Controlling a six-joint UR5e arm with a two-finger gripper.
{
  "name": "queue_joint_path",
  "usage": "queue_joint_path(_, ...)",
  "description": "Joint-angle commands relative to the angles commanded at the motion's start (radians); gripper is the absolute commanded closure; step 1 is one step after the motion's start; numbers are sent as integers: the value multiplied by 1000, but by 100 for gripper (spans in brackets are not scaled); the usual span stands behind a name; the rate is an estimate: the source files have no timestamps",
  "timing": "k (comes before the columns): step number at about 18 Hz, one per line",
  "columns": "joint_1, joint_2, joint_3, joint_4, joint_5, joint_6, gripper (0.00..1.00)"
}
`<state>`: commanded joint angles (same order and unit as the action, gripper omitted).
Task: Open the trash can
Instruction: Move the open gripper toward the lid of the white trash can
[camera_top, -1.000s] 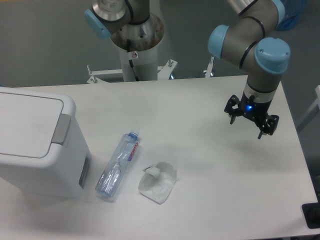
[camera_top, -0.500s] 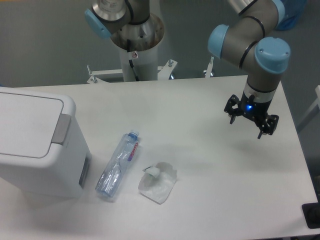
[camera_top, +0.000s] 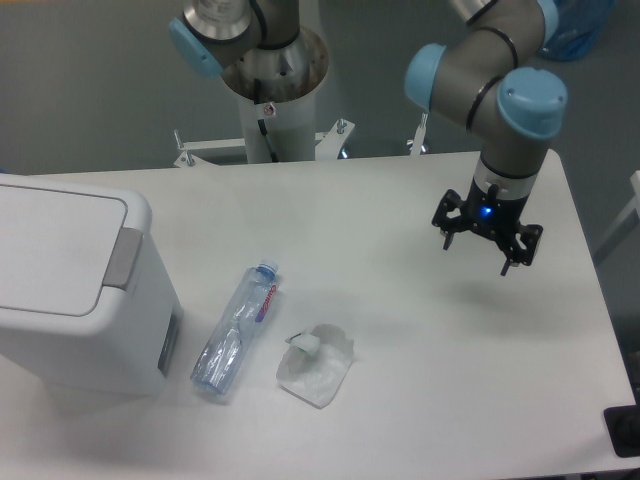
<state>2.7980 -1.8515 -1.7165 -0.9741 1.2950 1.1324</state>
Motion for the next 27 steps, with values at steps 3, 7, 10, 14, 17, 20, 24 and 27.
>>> queue_joint_path(3,-15,23,-2,-2,-74,-28,0)
queue_joint_path(7,-37,72,-11,-5,-169,-175,0)
queue_joint_path(10,-72,103,-8,-5,-227,-313,0)
queue_joint_path(14,-87,153,8,0,-385,-509,0)
queue_joint_path(17,-95,189,8,-2,-444,-572,0)
queue_joint_path(20,-113,201,11,0,-444,-635,0)
queue_joint_path(24,-158,225,25,0,-451,-687,0)
queue_joint_path(27,-211,253,28,0,-448,-746,0)
